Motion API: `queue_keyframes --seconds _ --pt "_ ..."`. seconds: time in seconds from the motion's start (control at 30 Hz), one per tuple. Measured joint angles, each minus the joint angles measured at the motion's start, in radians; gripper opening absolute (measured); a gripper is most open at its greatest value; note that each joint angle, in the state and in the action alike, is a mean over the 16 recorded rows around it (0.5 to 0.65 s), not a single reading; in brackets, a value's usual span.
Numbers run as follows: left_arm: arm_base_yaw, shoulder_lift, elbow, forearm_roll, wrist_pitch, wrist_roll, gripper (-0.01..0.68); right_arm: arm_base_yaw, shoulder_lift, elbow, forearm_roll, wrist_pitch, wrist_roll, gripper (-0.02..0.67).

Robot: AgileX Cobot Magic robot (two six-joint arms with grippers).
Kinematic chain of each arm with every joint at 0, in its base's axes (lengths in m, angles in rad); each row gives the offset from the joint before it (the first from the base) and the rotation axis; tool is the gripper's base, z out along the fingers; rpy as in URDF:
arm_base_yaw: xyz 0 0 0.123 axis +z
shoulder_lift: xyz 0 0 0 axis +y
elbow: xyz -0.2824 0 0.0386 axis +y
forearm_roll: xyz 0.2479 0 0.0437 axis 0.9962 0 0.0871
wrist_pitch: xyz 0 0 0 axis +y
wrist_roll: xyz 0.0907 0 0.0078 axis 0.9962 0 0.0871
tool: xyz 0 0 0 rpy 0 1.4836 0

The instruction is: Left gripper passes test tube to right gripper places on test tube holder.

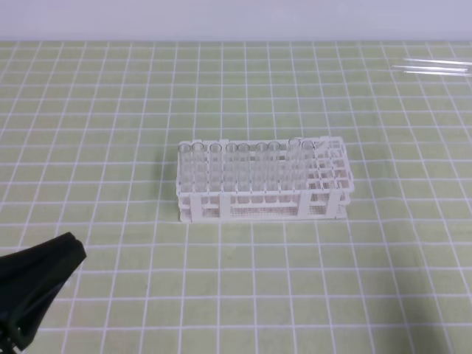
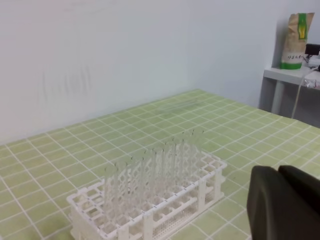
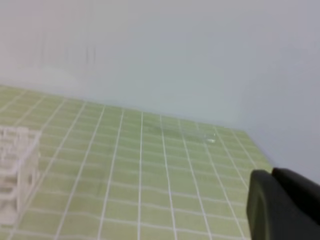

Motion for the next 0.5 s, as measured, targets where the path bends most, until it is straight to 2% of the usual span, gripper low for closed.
queue_keyframes --seconds 0.2,0.5 --pt "0.000 0.001 0.000 0.006 0.003 0.000 -0.001 -0.016 -0.062 0.064 0.034 0.063 0.025 -0.015" --pt "0.000 0.002 0.000 0.010 0.006 0.000 -0.001 -0.016 -0.116 0.066 0.017 0.221 0.116 -0.015"
